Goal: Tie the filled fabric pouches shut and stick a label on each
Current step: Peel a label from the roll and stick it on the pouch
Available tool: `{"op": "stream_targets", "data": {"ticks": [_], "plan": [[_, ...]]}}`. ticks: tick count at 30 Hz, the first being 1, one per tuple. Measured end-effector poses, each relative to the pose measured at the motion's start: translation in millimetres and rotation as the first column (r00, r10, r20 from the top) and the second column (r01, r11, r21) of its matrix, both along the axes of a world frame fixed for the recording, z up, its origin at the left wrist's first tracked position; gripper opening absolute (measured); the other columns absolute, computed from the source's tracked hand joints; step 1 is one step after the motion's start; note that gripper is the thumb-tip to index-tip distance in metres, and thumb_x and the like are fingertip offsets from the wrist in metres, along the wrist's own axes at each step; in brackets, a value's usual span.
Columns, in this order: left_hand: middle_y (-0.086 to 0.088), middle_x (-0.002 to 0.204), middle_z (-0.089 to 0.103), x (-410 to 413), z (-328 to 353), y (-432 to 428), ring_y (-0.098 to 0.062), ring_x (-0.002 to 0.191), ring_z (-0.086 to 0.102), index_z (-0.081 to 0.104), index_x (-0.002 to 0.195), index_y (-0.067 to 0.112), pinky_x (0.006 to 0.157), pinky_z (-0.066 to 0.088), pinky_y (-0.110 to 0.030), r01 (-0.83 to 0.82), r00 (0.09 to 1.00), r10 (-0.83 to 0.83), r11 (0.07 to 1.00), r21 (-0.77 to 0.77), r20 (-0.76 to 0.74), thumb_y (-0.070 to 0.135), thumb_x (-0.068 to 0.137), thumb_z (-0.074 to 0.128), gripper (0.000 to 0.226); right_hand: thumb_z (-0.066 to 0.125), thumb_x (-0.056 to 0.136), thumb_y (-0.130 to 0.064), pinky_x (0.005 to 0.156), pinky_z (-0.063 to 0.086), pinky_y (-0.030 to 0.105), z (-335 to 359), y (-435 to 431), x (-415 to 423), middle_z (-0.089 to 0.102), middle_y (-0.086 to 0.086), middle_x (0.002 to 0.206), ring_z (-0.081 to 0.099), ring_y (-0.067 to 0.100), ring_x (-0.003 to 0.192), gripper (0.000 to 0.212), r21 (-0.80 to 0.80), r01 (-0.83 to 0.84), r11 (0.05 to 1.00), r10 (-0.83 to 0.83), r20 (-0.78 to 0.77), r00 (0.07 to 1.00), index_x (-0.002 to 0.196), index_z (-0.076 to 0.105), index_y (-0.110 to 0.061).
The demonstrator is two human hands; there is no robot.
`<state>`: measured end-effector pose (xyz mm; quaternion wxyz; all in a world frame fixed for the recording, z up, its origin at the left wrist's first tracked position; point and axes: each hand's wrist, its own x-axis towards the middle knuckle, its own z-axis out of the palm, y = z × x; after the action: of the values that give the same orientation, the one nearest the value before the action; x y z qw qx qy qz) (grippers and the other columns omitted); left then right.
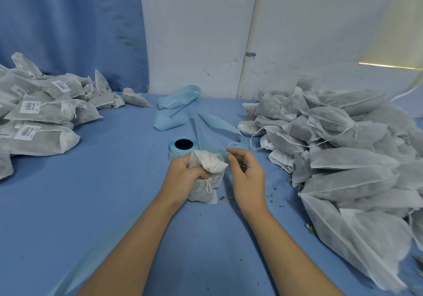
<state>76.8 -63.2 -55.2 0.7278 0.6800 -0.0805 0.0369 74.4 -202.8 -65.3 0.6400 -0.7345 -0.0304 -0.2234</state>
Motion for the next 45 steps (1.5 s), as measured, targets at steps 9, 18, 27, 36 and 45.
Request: {"op": "stream_targets", "data": {"ticks": [9, 18, 27, 36, 45], "plan": [[0.018, 0.079, 0.071, 8.3, -5.7, 1.5, -0.003, 0.077, 0.065, 0.071, 0.091, 0.020, 0.064, 0.049, -0.010, -0.114, 0.993, 0.113, 0.992, -0.049, -0.030, -0.003, 0.079, 0.065, 0.027, 0.057, 0.095, -0.015, 0.070, 0.042, 0.007, 1.3, -6.9, 2.1, 0.065, -0.010, 0.089, 0.057, -0.004, 0.077, 0.019, 0.133, 0.221, 0.966, -0.227, 0.030, 0.973, 0.089, 0.067, -0.030], [0.007, 0.104, 0.073, 10.7, -5.1, 6.3, -0.012, 0.102, 0.067, 0.068, 0.101, 0.026, 0.087, 0.051, -0.025, -0.176, 0.984, 0.165, 0.953, -0.246, -0.064, 0.008, 0.082, 0.071, 0.027, 0.060, 0.091, -0.007, 0.071, 0.042, 0.008, 6.3, 0.5, -2.9, 0.066, -0.012, 0.085, 0.058, -0.007, 0.076, 0.020, 0.207, 0.142, 0.968, -0.143, -0.011, 0.990, 0.093, 0.065, -0.026], [0.007, 0.107, 0.072, 12.1, -4.6, 8.9, -0.010, 0.103, 0.066, 0.068, 0.108, 0.025, 0.088, 0.052, -0.022, -0.064, 0.998, 0.058, 0.963, -0.263, -0.028, 0.000, 0.082, 0.067, 0.036, 0.042, 0.075, 0.005, 0.084, 0.040, 0.016, 5.0, 8.6, -8.5, 0.048, -0.001, 0.070, 0.045, 0.007, 0.070, 0.074, 0.014, -0.247, 0.969, 0.241, 0.164, 0.956, 0.133, 0.035, -0.040], [0.004, 0.109, 0.072, 11.8, -3.8, 8.7, -0.010, 0.102, 0.067, 0.066, 0.112, 0.032, 0.078, 0.053, -0.019, 0.070, 0.997, -0.071, 0.954, -0.292, 0.007, -0.001, 0.079, 0.068, 0.047, 0.042, 0.081, -0.004, 0.088, 0.041, 0.019, -0.3, 8.4, -7.4, 0.051, -0.011, 0.074, 0.051, 0.011, 0.080, 0.079, -0.286, -0.255, 0.924, 0.296, 0.114, 0.948, 0.139, 0.022, -0.055], [-0.002, 0.111, 0.071, 9.8, -1.9, 7.2, -0.016, 0.096, 0.069, 0.066, 0.113, 0.031, 0.068, 0.056, -0.026, 0.101, 0.990, -0.131, 0.918, -0.385, -0.054, 0.014, 0.075, 0.071, 0.042, 0.051, 0.085, -0.025, 0.085, 0.040, 0.022, -2.0, 11.5, -10.3, 0.050, -0.018, 0.086, 0.046, 0.006, 0.093, 0.080, -0.536, -0.076, 0.841, 0.220, 0.209, 0.953, 0.132, 0.007, -0.073]]}}
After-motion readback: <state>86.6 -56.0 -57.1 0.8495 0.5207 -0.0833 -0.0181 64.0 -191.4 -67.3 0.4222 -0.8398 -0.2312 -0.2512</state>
